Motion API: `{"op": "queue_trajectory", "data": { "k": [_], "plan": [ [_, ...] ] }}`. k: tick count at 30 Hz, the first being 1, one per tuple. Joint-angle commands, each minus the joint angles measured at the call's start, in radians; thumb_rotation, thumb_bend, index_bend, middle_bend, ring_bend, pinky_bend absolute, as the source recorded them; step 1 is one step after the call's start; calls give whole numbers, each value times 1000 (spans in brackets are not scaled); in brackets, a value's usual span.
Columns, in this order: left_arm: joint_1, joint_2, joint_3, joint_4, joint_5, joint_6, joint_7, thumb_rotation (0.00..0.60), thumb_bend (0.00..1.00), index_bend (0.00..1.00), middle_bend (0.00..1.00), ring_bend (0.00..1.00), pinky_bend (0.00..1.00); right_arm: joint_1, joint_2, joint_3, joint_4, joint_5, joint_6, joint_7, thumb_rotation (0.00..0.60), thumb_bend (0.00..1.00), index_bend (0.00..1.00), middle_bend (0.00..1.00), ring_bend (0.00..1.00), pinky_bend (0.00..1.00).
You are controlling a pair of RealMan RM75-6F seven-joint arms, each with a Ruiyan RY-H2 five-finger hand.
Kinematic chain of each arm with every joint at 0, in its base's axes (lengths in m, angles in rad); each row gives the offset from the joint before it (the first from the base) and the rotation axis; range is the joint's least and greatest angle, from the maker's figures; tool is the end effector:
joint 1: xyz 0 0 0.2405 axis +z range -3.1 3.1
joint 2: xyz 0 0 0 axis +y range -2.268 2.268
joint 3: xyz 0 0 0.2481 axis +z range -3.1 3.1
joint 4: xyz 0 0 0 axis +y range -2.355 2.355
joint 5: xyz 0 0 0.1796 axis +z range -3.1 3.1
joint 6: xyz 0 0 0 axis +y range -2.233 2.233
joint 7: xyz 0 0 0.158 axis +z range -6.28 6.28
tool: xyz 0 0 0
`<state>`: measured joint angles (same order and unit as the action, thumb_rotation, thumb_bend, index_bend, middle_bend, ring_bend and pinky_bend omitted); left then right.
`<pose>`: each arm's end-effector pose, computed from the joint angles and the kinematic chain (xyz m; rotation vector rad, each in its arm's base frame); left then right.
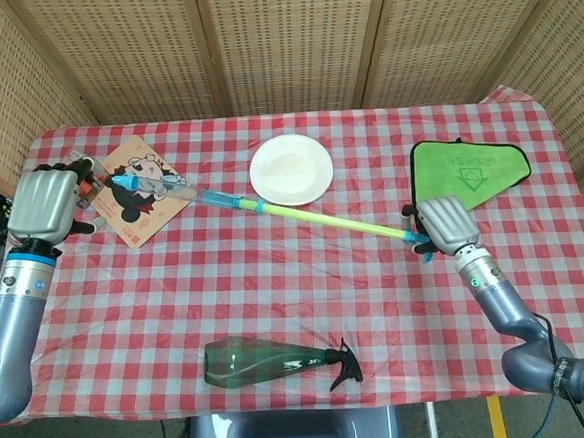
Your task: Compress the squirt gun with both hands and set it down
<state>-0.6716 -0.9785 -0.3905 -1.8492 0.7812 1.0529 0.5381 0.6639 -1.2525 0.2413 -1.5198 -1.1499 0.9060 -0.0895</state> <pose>-0.1502 0.3672 0.2116 -1.4849 -0.7905 -0.8228 -0.1848 -0.3677 0.1114 1.6920 -1.0066 0.9480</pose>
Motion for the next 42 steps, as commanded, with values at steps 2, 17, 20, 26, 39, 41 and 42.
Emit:
{"op": "queue_trajectory", "data": {
  "k": [2,17,20,26,39,41,42],
  "plan": [
    [-56,16,10,27,-103,-70,19,600,190,492,853,783,686,3,-3,-6,3,-5,-4,4,600,499,847,1000,1000,618],
    [-274,75,106,81,-452,-244,166,600,191,408,884,811,703,9,10,-27,17,-52,-23,58,600,500,848,1000,1000,619],
    [-303,69,137,85,-488,-246,182,600,190,382,885,811,704,10,11,-30,18,-58,-22,63,600,500,848,1000,1000,619],
    [-341,48,185,109,-540,-240,202,600,191,380,885,811,704,10,14,-32,17,-64,-19,73,600,501,849,1000,1000,619],
    [-389,7,239,158,-551,-226,191,600,191,366,885,811,704,11,46,-40,-10,-100,-15,94,600,502,849,1000,1000,619],
    [-395,0,243,163,-545,-221,189,600,190,366,885,811,704,13,49,-41,-13,-104,-17,99,600,503,849,1000,1000,619],
    [-398,-4,246,164,-543,-220,187,600,191,366,885,811,704,14,50,-41,-14,-105,-17,102,600,503,849,1000,1000,619]
  ]
}}
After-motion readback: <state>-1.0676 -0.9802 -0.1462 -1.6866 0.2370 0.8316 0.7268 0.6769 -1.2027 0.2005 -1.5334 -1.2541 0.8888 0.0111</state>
